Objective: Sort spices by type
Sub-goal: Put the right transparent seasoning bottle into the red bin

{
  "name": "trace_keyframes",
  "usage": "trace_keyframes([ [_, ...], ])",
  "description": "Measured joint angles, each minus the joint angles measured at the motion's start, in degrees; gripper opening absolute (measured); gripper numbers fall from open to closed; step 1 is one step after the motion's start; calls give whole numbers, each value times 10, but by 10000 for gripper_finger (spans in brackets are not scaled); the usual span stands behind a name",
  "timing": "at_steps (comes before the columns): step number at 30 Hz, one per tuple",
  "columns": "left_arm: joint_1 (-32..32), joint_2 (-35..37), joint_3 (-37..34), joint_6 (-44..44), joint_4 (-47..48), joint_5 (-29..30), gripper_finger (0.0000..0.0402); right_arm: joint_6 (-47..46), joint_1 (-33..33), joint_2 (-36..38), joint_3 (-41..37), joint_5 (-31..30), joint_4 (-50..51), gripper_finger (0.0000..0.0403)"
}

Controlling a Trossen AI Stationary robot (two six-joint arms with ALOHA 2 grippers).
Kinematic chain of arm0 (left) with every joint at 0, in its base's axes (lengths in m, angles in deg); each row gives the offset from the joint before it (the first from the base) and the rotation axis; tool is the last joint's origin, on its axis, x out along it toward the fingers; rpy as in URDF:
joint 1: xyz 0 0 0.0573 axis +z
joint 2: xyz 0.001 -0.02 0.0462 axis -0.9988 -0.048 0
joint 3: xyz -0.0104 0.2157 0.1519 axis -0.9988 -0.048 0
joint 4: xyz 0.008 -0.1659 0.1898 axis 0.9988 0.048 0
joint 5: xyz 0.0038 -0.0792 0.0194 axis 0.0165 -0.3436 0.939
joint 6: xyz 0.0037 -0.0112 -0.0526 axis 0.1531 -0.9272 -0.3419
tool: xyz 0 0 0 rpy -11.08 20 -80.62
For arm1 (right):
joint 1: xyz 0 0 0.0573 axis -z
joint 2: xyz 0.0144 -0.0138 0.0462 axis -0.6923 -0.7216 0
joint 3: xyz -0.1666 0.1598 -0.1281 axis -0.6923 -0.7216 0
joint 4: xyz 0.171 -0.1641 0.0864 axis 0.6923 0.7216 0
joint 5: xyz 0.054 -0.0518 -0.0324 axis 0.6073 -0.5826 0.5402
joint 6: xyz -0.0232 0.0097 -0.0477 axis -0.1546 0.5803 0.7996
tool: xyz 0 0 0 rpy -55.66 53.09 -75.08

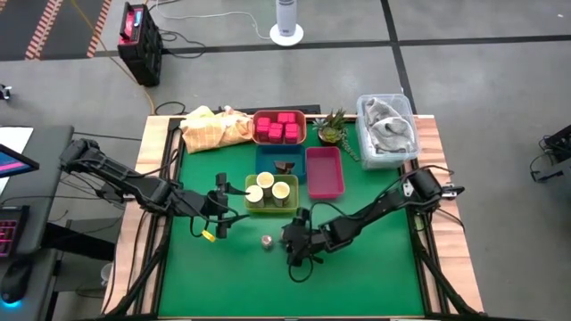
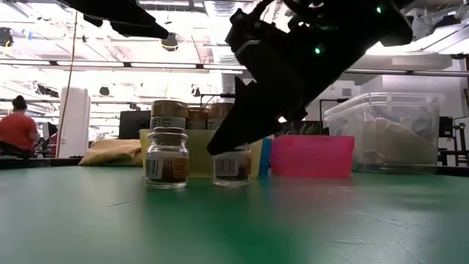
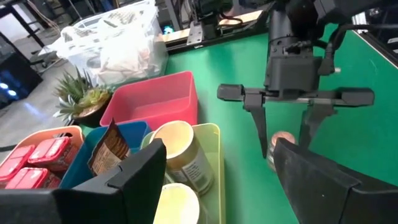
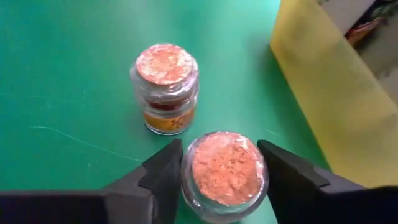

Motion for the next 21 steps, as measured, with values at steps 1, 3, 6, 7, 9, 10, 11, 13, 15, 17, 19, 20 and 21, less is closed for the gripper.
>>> trace_keyframes([
  [1, 0, 0, 0, 0, 0, 0, 283, -1, 0, 4, 0, -1, 5, 213],
  [3, 0, 0, 0, 0, 0, 0, 283, -1, 0, 8, 0, -1, 13, 197],
  [6, 0, 0, 0, -1, 0, 0, 283, -2, 0, 9, 0, -1, 23, 197],
  [7, 0, 0, 0, -1, 0, 0, 283, -5, 0, 11, 0, -1, 33, 197],
  [9, 0, 0, 0, -3, 0, 0, 283, -22, 0, 23, 0, -1, 70, 197],
  [10, 0, 0, 0, -5, 0, 0, 283, -34, -1, 34, 0, -1, 95, 197],
  [11, 0, 0, 0, -8, 0, 0, 283, -46, -3, 47, 0, -1, 123, 197],
  [13, 0, 0, 0, -14, 1, 0, 283, -73, -10, 79, 0, -7, 182, 197],
  [15, 0, 0, 0, -16, -1, 0, 283, -101, -21, 114, 0, -27, 233, 197],
  [17, 1, 0, 0, -16, -6, 0, 283, -133, -31, 148, 0, -47, 290, 199],
  [19, 5, 0, 0, -14, -11, 3, 283, -168, -34, 180, 0, -68, 343, 200],
  [20, 8, 0, 0, -13, -17, 5, 283, -186, -32, 193, 0, -85, 364, 200],
  [21, 11, 0, 0, -13, -22, 7, 283, -202, -28, 201, 0, -108, 380, 200],
])
